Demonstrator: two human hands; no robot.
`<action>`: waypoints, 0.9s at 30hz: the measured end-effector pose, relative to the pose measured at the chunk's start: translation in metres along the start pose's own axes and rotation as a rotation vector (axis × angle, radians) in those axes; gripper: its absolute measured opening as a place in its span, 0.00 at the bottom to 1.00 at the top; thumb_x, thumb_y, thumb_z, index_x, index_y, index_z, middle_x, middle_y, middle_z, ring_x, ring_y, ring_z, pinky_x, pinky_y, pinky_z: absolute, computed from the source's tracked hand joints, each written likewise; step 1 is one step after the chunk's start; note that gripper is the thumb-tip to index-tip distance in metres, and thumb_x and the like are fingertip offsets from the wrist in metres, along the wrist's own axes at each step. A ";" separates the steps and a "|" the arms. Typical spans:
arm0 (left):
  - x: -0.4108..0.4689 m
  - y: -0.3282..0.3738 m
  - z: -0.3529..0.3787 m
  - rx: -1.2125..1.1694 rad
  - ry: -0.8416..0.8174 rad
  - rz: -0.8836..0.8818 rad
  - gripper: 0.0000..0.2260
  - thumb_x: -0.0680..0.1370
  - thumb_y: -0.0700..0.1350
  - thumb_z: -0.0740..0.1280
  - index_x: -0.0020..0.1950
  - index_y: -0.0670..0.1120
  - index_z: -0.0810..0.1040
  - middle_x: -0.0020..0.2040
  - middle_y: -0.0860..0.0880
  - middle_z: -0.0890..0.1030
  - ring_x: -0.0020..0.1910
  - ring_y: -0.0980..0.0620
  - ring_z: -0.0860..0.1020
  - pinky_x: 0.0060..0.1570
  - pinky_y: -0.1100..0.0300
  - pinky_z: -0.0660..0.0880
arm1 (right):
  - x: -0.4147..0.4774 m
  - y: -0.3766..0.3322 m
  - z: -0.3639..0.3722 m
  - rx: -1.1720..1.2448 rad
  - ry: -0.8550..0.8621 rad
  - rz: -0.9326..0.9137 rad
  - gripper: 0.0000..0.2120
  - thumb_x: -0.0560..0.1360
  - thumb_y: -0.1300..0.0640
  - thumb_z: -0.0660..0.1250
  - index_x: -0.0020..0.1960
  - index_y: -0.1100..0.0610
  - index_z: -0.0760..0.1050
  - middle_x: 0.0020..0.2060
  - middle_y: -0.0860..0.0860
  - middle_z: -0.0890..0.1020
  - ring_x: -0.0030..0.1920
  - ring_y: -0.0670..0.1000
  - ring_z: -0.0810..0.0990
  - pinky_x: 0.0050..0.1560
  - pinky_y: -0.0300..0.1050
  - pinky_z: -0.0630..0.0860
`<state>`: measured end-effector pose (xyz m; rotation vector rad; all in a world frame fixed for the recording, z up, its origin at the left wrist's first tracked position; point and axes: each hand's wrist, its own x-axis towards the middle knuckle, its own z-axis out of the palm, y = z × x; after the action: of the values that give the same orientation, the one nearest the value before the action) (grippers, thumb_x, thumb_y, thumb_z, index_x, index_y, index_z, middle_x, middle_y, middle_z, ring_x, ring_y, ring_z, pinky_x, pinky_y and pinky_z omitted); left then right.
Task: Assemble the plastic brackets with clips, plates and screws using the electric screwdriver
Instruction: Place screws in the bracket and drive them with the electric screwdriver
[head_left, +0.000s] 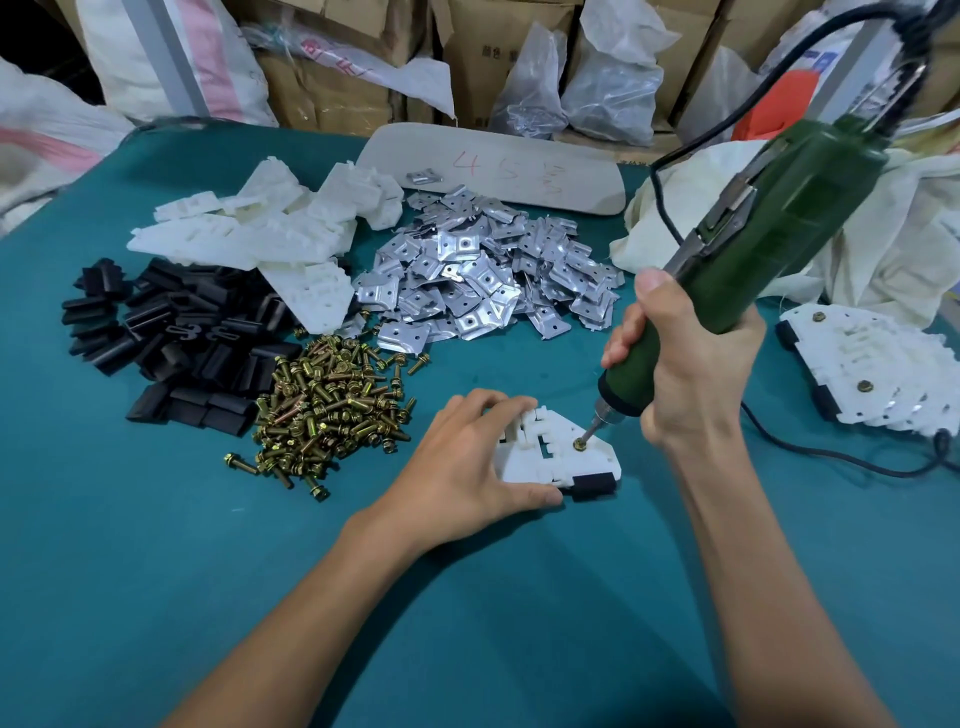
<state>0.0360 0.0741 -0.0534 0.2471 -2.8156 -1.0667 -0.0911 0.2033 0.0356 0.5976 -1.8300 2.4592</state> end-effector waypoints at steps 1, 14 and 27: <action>0.000 0.001 -0.001 0.008 -0.001 0.001 0.42 0.67 0.71 0.72 0.76 0.58 0.65 0.60 0.60 0.68 0.61 0.59 0.64 0.62 0.64 0.62 | 0.000 0.000 0.001 0.000 -0.004 -0.002 0.11 0.70 0.53 0.74 0.31 0.51 0.75 0.22 0.51 0.74 0.20 0.54 0.70 0.28 0.46 0.71; 0.011 0.023 -0.033 -0.003 -0.284 -0.002 0.37 0.70 0.54 0.73 0.72 0.68 0.57 0.72 0.60 0.62 0.69 0.54 0.61 0.65 0.54 0.65 | -0.003 -0.037 -0.005 0.034 -0.011 -0.061 0.12 0.70 0.50 0.75 0.34 0.52 0.75 0.23 0.51 0.75 0.21 0.54 0.71 0.29 0.45 0.72; 0.012 0.020 -0.034 0.587 0.178 -0.203 0.29 0.77 0.72 0.56 0.32 0.47 0.68 0.31 0.50 0.75 0.34 0.45 0.79 0.34 0.57 0.72 | -0.008 -0.046 -0.017 0.034 0.025 -0.056 0.11 0.71 0.49 0.75 0.33 0.49 0.77 0.24 0.50 0.75 0.22 0.54 0.71 0.30 0.46 0.72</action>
<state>0.0277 0.0648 -0.0141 0.6538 -2.9032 -0.1944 -0.0771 0.2347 0.0711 0.6085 -1.7410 2.4555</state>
